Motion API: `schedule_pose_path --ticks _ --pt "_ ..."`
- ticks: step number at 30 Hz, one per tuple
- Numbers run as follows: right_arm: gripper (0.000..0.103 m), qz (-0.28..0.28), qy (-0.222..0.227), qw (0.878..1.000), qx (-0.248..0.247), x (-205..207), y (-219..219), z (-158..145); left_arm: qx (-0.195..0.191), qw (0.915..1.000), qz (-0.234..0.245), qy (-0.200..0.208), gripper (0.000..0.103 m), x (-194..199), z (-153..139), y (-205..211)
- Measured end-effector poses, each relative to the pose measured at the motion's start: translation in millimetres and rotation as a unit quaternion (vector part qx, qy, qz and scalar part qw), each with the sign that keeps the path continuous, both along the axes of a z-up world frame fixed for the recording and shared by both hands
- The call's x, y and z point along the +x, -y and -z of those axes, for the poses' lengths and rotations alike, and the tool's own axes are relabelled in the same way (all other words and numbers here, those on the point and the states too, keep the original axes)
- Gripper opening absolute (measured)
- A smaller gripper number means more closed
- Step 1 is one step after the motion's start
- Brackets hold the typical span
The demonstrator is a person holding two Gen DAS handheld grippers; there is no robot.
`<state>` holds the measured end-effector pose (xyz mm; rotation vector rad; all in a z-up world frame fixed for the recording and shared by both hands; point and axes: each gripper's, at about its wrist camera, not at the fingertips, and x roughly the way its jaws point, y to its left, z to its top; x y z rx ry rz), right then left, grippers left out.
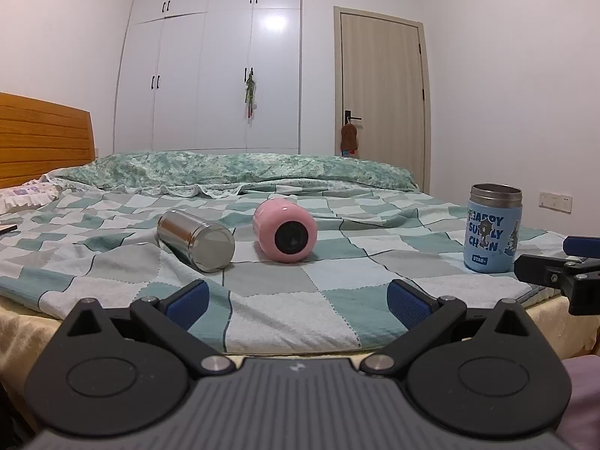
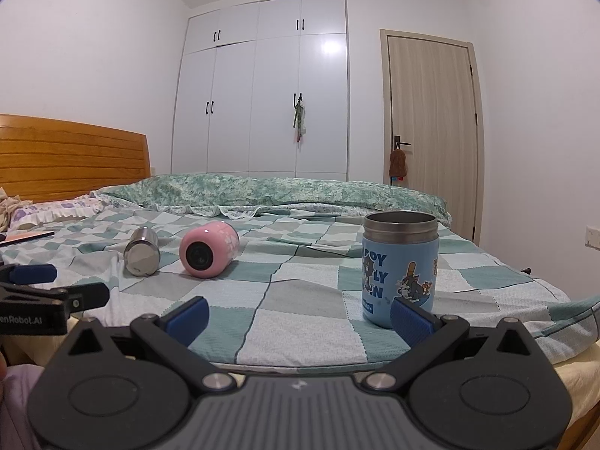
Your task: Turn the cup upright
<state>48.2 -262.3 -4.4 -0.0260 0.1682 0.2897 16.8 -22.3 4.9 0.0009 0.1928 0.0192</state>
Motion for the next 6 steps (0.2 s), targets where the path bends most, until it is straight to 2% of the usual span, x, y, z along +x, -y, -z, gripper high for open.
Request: schedule_pose_path --ticks 6 --pt "0.103 0.0 0.0 1.0 0.0 -0.3 -0.2 0.0 0.0 1.0 0.0 0.0 0.103 0.7 0.2 0.7"
